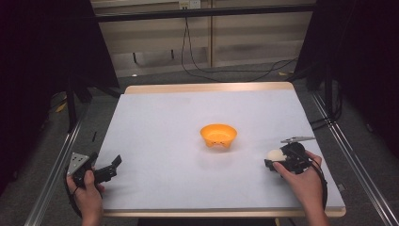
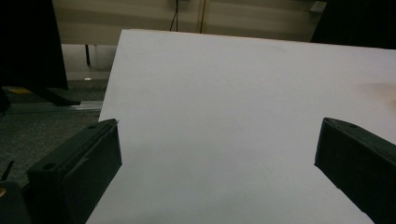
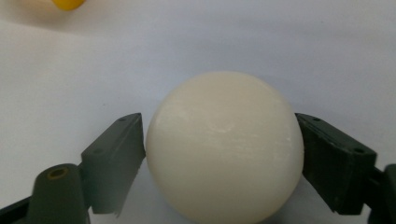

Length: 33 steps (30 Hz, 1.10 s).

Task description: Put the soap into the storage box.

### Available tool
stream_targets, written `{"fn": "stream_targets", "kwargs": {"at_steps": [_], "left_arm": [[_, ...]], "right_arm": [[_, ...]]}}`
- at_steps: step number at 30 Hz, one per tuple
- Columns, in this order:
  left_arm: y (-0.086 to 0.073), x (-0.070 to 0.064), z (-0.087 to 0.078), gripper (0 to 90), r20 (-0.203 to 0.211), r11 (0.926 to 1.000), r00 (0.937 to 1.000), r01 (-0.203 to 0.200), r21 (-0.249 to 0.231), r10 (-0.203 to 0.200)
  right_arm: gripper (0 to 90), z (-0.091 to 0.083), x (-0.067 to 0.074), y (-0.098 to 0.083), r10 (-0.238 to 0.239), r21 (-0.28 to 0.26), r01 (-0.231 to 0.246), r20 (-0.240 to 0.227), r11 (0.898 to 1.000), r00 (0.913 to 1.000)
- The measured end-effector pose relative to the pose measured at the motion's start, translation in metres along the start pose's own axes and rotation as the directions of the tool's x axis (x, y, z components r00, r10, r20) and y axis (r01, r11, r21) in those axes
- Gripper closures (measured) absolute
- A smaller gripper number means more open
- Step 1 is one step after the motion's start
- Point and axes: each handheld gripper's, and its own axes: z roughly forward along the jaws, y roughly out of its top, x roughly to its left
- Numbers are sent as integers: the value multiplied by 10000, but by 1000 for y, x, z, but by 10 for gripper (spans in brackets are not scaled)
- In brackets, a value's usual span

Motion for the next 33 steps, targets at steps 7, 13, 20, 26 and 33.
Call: {"fn": "stream_targets", "kwargs": {"at_steps": [7, 13, 20, 26, 33], "left_arm": [[0, 0, 0, 4, 11, 10000, 10000, 41, -26, -41], [0, 0, 0, 4, 38, 10000, 10000, 68, -57, -68], [0, 0, 0, 12, 94, 10000, 9999, -87, 15, 87], [0, -1, 0, 14, 136, 10000, 9999, -67, 0, 67], [0, -1, 0, 14, 131, 9999, 9998, -162, 30, 162]], "right_arm": [[230, 2, 0, 0, 127, 106, -129, 133, 9999, 9998], [232, 2, -1, -1, 192, 54, -193, 88, 9998, 9998], [233, 2, -1, 0, 249, 137, -250, 65, 9996, 9997], [234, 1, -3, 0, 236, 158, -235, -77, 9996, 9997], [234, -4, -6, 3, 334, -9, -334, -159, 9994, 9993]]}}
